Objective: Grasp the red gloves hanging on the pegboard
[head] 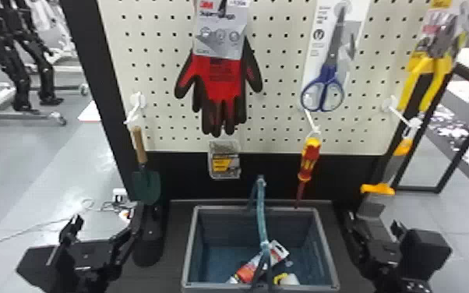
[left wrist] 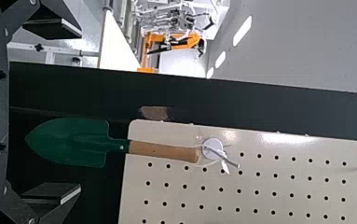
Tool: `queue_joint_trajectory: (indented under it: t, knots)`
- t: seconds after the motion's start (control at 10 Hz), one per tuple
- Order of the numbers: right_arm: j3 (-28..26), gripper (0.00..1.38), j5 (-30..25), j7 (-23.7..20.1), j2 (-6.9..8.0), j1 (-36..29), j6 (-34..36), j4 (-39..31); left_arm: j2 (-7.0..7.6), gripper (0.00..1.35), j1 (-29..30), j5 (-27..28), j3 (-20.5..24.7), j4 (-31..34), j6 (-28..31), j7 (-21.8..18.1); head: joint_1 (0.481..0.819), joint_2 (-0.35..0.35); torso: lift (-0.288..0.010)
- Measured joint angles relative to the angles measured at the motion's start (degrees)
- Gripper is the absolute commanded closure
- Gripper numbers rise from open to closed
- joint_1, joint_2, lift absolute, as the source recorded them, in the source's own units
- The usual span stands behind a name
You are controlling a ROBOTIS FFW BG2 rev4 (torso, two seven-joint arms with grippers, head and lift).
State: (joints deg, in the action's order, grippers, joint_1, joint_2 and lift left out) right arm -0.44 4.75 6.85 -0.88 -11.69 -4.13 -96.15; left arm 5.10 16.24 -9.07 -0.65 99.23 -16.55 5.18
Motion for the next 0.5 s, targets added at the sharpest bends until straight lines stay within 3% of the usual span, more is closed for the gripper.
queue_joint_trajectory:
  t: [0.5]
  knots:
    - [0.0, 0.32, 0.0, 0.0, 0.0, 0.0, 0.0, 0.0, 0.0, 0.14, -0.1, -0.5, -0.3, 0.2, 0.1, -0.1, 0.549, 0.0, -0.1]
